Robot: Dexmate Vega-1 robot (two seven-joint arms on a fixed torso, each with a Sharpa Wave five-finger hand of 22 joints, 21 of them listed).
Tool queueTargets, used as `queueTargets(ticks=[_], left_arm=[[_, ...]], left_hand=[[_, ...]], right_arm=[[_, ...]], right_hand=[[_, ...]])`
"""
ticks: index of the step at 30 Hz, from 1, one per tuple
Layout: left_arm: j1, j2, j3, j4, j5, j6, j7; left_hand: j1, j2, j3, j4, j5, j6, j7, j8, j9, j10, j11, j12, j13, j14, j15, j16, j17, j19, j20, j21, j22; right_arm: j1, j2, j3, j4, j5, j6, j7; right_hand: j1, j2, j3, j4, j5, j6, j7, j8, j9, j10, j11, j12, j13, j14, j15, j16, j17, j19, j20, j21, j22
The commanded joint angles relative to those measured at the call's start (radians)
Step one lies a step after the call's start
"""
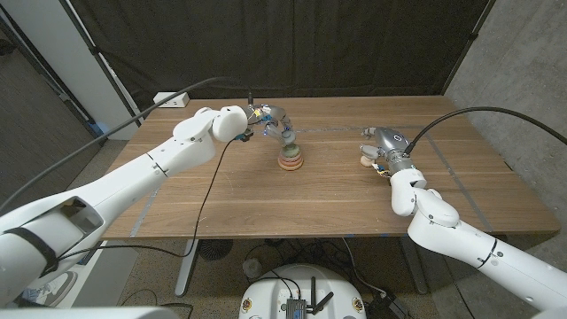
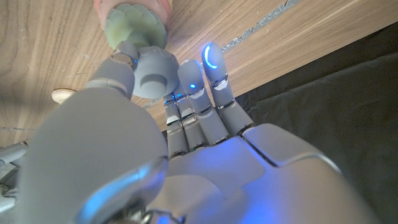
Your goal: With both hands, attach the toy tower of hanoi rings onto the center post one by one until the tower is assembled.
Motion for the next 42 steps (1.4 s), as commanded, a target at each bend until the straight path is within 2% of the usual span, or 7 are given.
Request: queueTargets(ticks=[1, 23, 42], left_arm=[[-0.025, -0.027, 0.028, 0.033, 0.012, -0.011, -0.032], [-0.054, -0.058, 0.066, 0.083, 0.02, -0.008, -0.064], [-0.06, -0.076, 0.079, 0.131, -0.006, -0.028, -0.05]], left_hand=[[0.003, 0.014, 0.003, 0.002, 0.003, 0.015, -0.001, 0.003, 0.035, 0.078, -0.069, 0.009, 0.002, 0.002, -0.044, -0.001, 0.003, 0.012, -0.136, -0.001, 0.007], [-0.004, 0.014, 0.001, 0.003, 0.003, 0.017, -0.001, -0.001, 0.037, 0.08, -0.069, 0.007, 0.003, 0.004, -0.044, -0.004, 0.007, 0.011, -0.136, -0.003, 0.006], [-0.007, 0.015, 0.0, 0.002, 0.003, 0.022, -0.002, -0.003, 0.038, 0.083, -0.072, 0.007, 0.004, 0.005, -0.045, -0.008, 0.009, 0.011, -0.136, -0.004, 0.005]], right_arm=[[-0.002, -0.007, 0.001, -0.002, 0.009, -0.002, -0.001], [-0.007, -0.011, 0.001, 0.003, 0.03, 0.002, -0.007], [-0.006, -0.021, -0.001, -0.005, 0.033, -0.004, -0.003]], right_hand=[[0.001, 0.006, 0.003, -0.002, 0.009, 0.005, -0.002, -0.001, 0.0, 0.009, 0.001, -0.004, 0.003, 0.011, -0.061, 0.006, 0.003, 0.008, -0.073, 0.001, 0.002], [-0.005, 0.01, 0.005, -0.001, 0.011, 0.009, -0.001, -0.001, 0.001, 0.009, 0.0, -0.006, 0.003, 0.012, -0.06, 0.005, 0.003, 0.008, -0.073, 0.002, 0.003], [-0.013, 0.011, 0.005, 0.001, 0.011, 0.011, 0.0, -0.002, 0.001, 0.011, 0.003, -0.005, 0.004, 0.011, -0.06, 0.004, 0.003, 0.008, -0.073, 0.002, 0.003]])
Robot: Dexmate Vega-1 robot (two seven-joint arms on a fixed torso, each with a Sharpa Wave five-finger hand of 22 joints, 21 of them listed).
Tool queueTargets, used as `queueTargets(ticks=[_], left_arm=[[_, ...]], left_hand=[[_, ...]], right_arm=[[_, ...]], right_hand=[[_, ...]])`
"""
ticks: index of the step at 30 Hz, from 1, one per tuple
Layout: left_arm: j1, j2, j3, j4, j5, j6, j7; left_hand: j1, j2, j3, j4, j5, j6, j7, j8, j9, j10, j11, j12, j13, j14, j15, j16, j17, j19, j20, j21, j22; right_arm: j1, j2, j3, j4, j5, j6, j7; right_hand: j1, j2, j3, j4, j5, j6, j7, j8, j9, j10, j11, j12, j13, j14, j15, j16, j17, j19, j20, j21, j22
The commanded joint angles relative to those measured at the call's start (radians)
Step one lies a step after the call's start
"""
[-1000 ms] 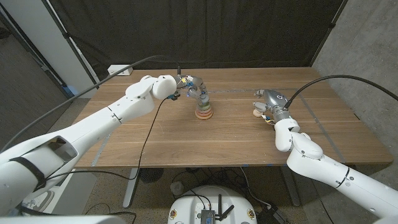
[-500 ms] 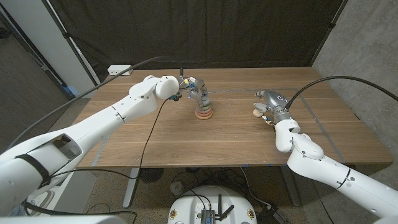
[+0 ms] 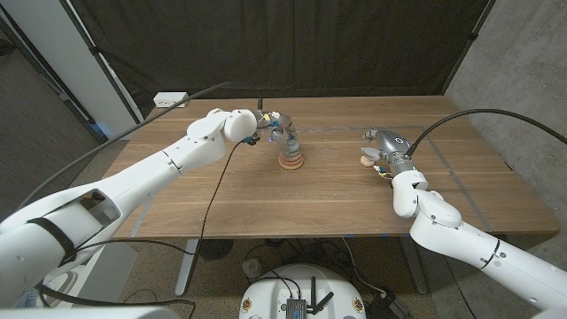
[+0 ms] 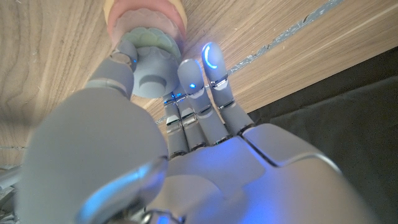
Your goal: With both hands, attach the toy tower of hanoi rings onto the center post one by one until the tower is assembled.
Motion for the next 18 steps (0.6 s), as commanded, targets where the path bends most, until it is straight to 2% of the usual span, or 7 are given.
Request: queueTargets(ticks=[1, 11, 18], left_arm=[[-0.005, -0.011, 0.012, 0.029, -0.019, -0.016, 0.006], [0.008, 0.008, -0.002, 0.007, -0.034, -0.009, 0.012], [0.016, 0.03, -0.011, -0.01, -0.029, -0.012, 0.018]], left_hand=[[-0.007, 0.015, 0.004, 0.006, 0.007, 0.012, -0.001, 0.003, 0.038, 0.081, -0.07, 0.007, 0.003, 0.004, -0.045, -0.002, 0.003, 0.011, -0.136, -0.004, 0.003], [-0.013, 0.01, 0.001, 0.007, 0.007, 0.009, 0.001, -0.002, 0.039, 0.076, -0.067, 0.004, 0.002, 0.002, -0.045, -0.007, 0.001, 0.012, -0.135, -0.005, 0.0], [-0.055, -0.008, -0.015, 0.019, 0.006, -0.031, 0.008, -0.022, 0.036, 0.02, -0.06, -0.012, 0.0, 0.001, -0.044, -0.015, 0.002, 0.011, -0.133, -0.01, -0.002]], right_arm=[[0.002, -0.008, -0.004, -0.007, -0.001, -0.005, 0.005], [0.0, -0.004, -0.002, -0.009, -0.002, -0.003, -0.006], [0.0, -0.005, -0.004, -0.005, -0.006, 0.006, -0.009]], right_hand=[[-0.004, 0.001, 0.005, 0.001, 0.003, 0.01, 0.0, -0.003, 0.001, 0.011, 0.002, -0.005, 0.005, 0.011, -0.06, 0.004, 0.003, 0.009, -0.073, 0.002, 0.003], [-0.008, 0.002, 0.005, 0.0, 0.004, 0.011, -0.001, -0.003, 0.001, 0.01, 0.0, -0.006, 0.005, 0.011, -0.06, 0.004, 0.003, 0.009, -0.073, 0.003, 0.004], [-0.01, 0.002, 0.005, 0.0, 0.004, 0.01, -0.003, -0.004, 0.001, 0.011, 0.001, -0.006, 0.005, 0.012, -0.061, 0.004, 0.003, 0.008, -0.073, 0.002, 0.004]])
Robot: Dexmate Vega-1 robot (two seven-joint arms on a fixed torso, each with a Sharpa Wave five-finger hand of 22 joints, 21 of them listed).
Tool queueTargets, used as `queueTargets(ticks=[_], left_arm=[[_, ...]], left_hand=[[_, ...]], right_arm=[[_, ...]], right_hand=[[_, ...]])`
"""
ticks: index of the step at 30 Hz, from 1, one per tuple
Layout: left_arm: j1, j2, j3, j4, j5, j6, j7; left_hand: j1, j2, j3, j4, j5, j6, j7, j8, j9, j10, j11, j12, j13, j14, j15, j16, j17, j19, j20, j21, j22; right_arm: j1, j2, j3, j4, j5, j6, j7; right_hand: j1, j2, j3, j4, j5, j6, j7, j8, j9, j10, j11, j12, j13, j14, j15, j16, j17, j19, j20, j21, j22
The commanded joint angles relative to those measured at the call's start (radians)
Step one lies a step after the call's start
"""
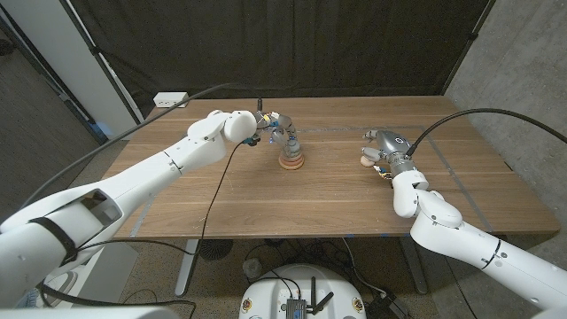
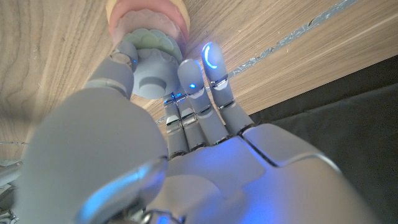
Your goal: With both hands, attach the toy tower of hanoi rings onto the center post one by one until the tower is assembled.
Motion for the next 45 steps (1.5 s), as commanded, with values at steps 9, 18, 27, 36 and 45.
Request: queueTargets(ticks=[9, 18, 27, 36, 45], left_arm=[[-0.001, 0.032, -0.008, -0.026, 0.012, 0.019, -0.037], [-0.01, 0.034, 0.001, -0.036, 0.038, 0.038, -0.065], [0.022, 0.059, -0.032, -0.078, 0.029, 0.061, -0.046], [0.1, 0.097, -0.074, -0.136, 0.025, 0.096, 0.027], [0.22, 0.152, -0.152, -0.229, 0.005, 0.169, 0.142]], left_hand=[[-0.082, -0.035, -0.03, 0.01, 0.002, -0.121, 0.005, -0.042, 0.033, -0.082, -0.031, -0.019, 0.006, -0.033, -0.044, -0.047, -0.04, -0.03, -0.131, -0.023, -0.02], [-0.131, -0.056, -0.053, 0.017, -0.007, -0.215, 0.023, -0.055, 0.028, -0.191, 0.003, -0.022, 0.002, -0.068, -0.044, -0.063, -0.049, -0.066, -0.13, -0.036, -0.038], [-0.153, -0.057, -0.06, 0.021, -0.013, -0.239, 0.028, -0.051, 0.025, -0.215, 0.011, -0.015, -0.001, -0.083, -0.044, -0.068, -0.047, -0.071, -0.13, -0.038, -0.045], [-0.16, -0.052, -0.061, 0.021, -0.015, -0.23, 0.03, -0.041, 0.022, -0.206, 0.01, -0.007, -0.005, -0.087, -0.044, -0.069, -0.046, -0.072, -0.131, -0.037, -0.05], [-0.162, -0.04, -0.058, 0.018, -0.016, -0.207, 0.024, -0.028, 0.019, -0.182, 0.002, 0.003, -0.01, -0.081, -0.044, -0.064, -0.043, -0.064, -0.131, -0.03, -0.05]], right_arm=[[-0.001, 0.003, 0.001, 0.002, -0.007, 0.005, -0.008], [-0.002, 0.005, 0.005, 0.003, -0.005, 0.007, -0.014], [0.003, 0.004, -0.001, -0.001, -0.012, 0.0, -0.005], [0.003, 0.007, -0.001, 0.006, -0.006, 0.011, -0.005], [0.01, 0.002, -0.01, 0.006, -0.015, 0.019, 0.006]], right_hand=[[-0.011, 0.002, 0.006, -0.001, 0.005, 0.01, -0.014, -0.003, 0.003, 0.014, -0.001, 0.002, 0.007, 0.012, -0.061, 0.005, 0.003, 0.009, -0.073, 0.003, 0.002], [-0.013, 0.002, 0.007, -0.002, 0.006, 0.01, -0.018, -0.002, 0.005, 0.018, -0.001, 0.002, 0.006, 0.013, -0.061, 0.006, 0.003, 0.009, -0.073, 0.002, 0.001], [-0.015, 0.002, 0.008, -0.003, 0.006, 0.011, -0.019, -0.002, 0.006, 0.018, 0.0, 0.002, 0.007, 0.013, -0.061, 0.006, 0.003, 0.009, -0.073, 0.002, 0.001], [-0.016, 0.0, 0.009, -0.004, 0.007, 0.012, -0.008, 0.002, 0.012, 0.003, 0.005, -0.004, 0.008, 0.012, -0.061, 0.007, 0.004, 0.008, -0.073, 0.002, 0.0], [-0.019, -0.004, 0.009, -0.004, 0.008, -0.005, 0.01, -0.001, 0.021, -0.013, 0.007, -0.008, 0.01, 0.011, -0.06, 0.007, 0.004, 0.007, -0.073, 0.0, -0.002]])
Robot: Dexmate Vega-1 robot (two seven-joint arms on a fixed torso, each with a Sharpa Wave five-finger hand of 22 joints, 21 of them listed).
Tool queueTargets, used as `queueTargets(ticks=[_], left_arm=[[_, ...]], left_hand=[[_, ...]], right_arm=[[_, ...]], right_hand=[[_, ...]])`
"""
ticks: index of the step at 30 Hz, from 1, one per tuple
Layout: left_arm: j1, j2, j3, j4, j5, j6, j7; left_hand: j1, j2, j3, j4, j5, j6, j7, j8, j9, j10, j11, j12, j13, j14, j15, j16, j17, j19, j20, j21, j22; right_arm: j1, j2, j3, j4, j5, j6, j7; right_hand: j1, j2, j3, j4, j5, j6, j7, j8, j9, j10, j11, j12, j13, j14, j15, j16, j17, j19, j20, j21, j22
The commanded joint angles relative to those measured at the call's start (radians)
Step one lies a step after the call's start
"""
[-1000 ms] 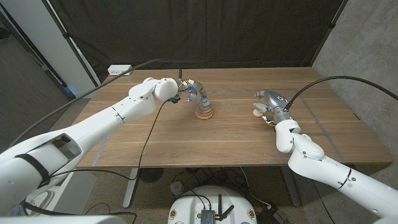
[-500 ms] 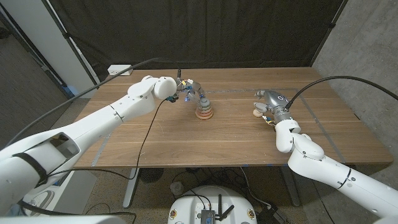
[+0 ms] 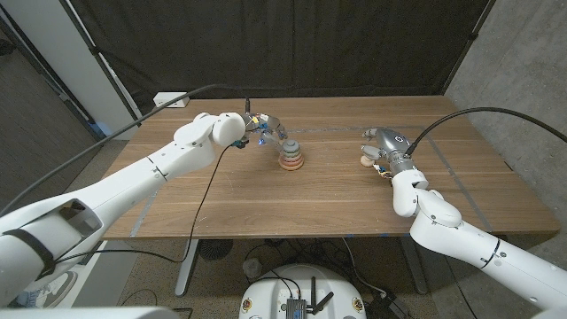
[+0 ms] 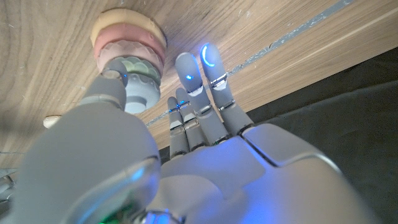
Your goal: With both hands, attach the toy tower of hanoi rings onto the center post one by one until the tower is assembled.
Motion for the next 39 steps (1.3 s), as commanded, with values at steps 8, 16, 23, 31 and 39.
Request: queueTargets(ticks=[8, 16, 23, 31, 39], left_arm=[[0.199, 0.092, -0.129, -0.141, -0.053, 0.115, 0.182], [0.273, 0.113, -0.169, -0.202, -0.07, 0.178, 0.254], [0.333, 0.129, -0.195, -0.233, -0.103, 0.207, 0.312], [0.417, 0.124, -0.241, -0.261, -0.149, 0.248, 0.43], [0.49, 0.106, -0.277, -0.265, -0.184, 0.279, 0.561]], left_hand=[[-0.009, 0.01, 0.004, -0.005, -0.004, 0.031, -0.009, 0.015, -0.002, 0.028, -0.013, 0.012, -0.003, 0.015, -0.08, 0.006, 0.009, 0.012, -0.142, 0.012, 0.001], [-0.01, 0.014, 0.006, -0.007, -0.004, 0.044, -0.01, 0.02, -0.004, 0.043, -0.017, 0.015, -0.007, 0.019, -0.08, 0.006, 0.007, 0.015, -0.143, 0.014, 0.001], [-0.008, 0.018, 0.009, -0.01, -0.003, 0.046, -0.006, 0.021, -0.006, 0.049, -0.021, 0.015, -0.01, 0.024, -0.08, 0.009, 0.007, 0.015, -0.143, 0.016, 0.002], [-0.006, 0.022, 0.013, -0.014, -0.003, 0.05, -0.007, 0.021, -0.008, 0.063, -0.025, 0.018, -0.012, 0.028, -0.08, 0.01, 0.007, 0.016, -0.143, 0.018, 0.002], [-0.004, 0.025, 0.016, -0.016, -0.002, 0.052, -0.008, 0.021, -0.01, 0.063, -0.024, 0.016, -0.016, 0.031, -0.08, 0.012, 0.008, 0.016, -0.143, 0.017, 0.0]], right_arm=[[0.002, -0.003, 0.0, 0.005, -0.002, 0.014, 0.006], [-0.007, 0.0, 0.011, 0.007, 0.008, 0.016, -0.002], [-0.014, -0.003, 0.012, 0.005, 0.011, 0.016, -0.004], [0.002, -0.014, 0.004, 0.006, 0.005, 0.024, 0.017], [0.029, -0.004, -0.006, 0.029, 0.0, 0.041, 0.033]], right_hand=[[-0.002, -0.003, 0.005, 0.0, 0.009, -0.034, 0.022, -0.006, 0.011, -0.021, 0.007, -0.003, 0.004, 0.007, -0.06, 0.005, 0.001, 0.007, -0.073, 0.001, 0.002], [-0.003, -0.004, 0.006, -0.001, 0.009, -0.032, 0.023, -0.004, 0.015, -0.026, 0.01, -0.002, 0.005, 0.004, -0.06, 0.005, 0.001, 0.007, -0.073, 0.001, 0.001], [-0.003, -0.005, 0.007, -0.001, 0.01, -0.038, 0.024, -0.006, 0.016, -0.028, 0.012, -0.001, 0.007, 0.005, -0.06, 0.005, 0.001, 0.007, -0.073, 0.001, 0.001], [-0.002, -0.006, 0.007, -0.001, 0.01, -0.043, 0.022, -0.008, 0.016, -0.027, 0.013, 0.001, 0.008, 0.006, -0.06, 0.006, 0.001, 0.005, -0.073, -0.001, -0.001], [-0.001, -0.006, 0.008, -0.001, 0.01, -0.035, 0.02, -0.003, 0.02, -0.024, 0.008, 0.003, 0.008, 0.006, -0.06, 0.007, 0.001, 0.004, -0.073, -0.002, -0.004]])
